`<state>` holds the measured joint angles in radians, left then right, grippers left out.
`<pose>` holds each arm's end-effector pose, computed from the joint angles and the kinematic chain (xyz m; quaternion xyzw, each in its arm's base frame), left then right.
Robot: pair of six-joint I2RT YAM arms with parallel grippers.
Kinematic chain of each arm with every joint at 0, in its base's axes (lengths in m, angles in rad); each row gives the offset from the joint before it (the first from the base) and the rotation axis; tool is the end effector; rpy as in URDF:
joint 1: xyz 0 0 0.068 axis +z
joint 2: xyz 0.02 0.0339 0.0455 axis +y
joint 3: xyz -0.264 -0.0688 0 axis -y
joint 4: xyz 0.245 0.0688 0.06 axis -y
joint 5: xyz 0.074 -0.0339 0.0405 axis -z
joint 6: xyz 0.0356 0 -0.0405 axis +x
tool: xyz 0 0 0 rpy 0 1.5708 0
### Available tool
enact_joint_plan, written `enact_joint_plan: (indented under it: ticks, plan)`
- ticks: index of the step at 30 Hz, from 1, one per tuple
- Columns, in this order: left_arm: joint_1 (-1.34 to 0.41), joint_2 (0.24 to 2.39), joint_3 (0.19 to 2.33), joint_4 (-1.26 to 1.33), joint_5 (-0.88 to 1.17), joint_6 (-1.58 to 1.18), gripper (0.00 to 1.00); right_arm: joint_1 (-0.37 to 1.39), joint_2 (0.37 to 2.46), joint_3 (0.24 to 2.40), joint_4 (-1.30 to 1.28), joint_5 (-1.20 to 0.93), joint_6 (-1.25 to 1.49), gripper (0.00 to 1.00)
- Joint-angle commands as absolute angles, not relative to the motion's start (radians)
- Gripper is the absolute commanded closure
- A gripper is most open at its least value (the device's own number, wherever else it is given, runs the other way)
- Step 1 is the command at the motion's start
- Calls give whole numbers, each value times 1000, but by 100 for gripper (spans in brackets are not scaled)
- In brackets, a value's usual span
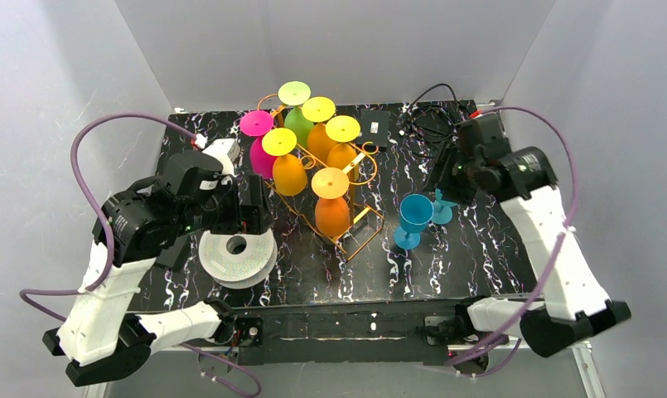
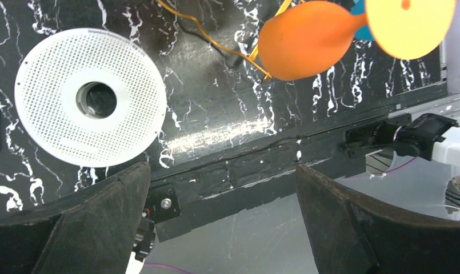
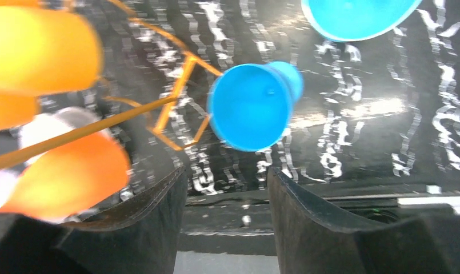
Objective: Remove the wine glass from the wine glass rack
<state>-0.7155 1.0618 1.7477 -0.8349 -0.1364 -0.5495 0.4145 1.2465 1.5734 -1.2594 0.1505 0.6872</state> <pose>0.1171 -0.0954 0.5294 0.0184 0.7571 -0.3432 0.5556 0.1978 0.0812 0.4115 0.1521 0.9348 0.1029 0.3040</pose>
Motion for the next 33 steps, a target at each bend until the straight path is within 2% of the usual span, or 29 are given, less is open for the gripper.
enact_joint_plan:
  ticks: [1,8,14,19,24,28,33]
  plan:
    - [-714,1095,1785,-820,-99,-553,2,411,1140,1644,-1229,-68,734,38]
    - [-714,1109,1763,-691,-47,-597,2,411,990,1449,-858,-368,949,36]
    - [-714,1136,1757,-601,-1,-612,2,413,907,1310,-614,-417,1119,36]
    - [-712,1159,1771,-572,0,-603,2,471,857,1246,-497,-286,1225,38]
    - [-695,1181,1821,-584,0,-574,2,608,868,1186,-342,-167,1286,40]
    - [-660,1203,1877,-613,0,-544,2,720,922,1193,-314,-93,1294,44]
    - [-570,1222,1933,-627,72,-537,2,771,945,1165,-269,-41,1311,48]
